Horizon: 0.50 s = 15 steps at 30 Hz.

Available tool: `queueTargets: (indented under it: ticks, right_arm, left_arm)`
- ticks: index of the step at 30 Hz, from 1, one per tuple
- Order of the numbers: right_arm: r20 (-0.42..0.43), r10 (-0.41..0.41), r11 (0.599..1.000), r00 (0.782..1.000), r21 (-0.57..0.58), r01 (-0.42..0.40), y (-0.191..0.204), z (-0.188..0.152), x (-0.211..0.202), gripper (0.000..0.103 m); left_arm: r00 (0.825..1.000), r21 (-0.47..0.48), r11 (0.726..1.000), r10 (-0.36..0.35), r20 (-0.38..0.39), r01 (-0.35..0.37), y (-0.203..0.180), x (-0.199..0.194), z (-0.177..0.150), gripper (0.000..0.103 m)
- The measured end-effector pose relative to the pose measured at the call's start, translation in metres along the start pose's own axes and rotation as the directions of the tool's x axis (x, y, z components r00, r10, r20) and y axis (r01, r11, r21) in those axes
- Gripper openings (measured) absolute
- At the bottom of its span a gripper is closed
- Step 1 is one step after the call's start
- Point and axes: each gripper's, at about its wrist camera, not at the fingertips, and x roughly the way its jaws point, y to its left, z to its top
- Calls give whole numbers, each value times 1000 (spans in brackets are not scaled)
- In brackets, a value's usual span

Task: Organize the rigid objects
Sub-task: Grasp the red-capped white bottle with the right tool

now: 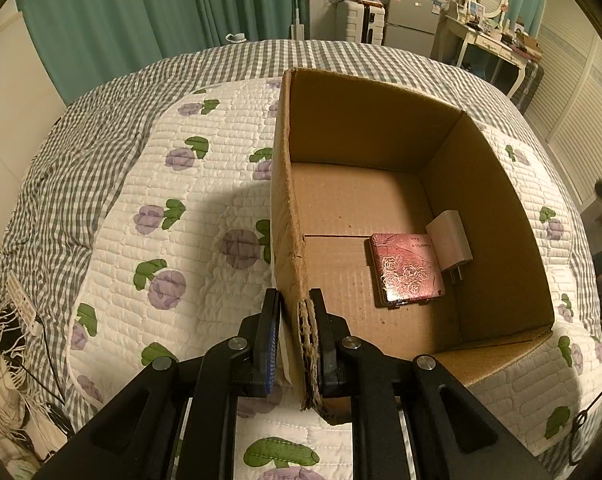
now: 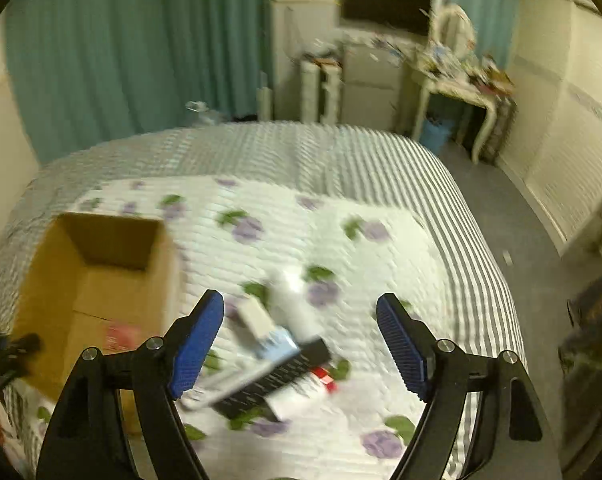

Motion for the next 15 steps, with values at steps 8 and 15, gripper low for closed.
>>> queueTargets:
  ticks: [8, 15]
  right_arm:
    - [-210, -43, 995, 977, 84, 62, -41, -52, 71, 79]
    - [-362, -7, 997, 932, 74, 36, -30, -87, 131, 78]
  left_arm:
    - [1000, 2, 1000, 10, 0, -10, -2, 0, -1, 14]
    - [1000, 4, 1000, 14, 0, -14, -2, 0, -1, 14]
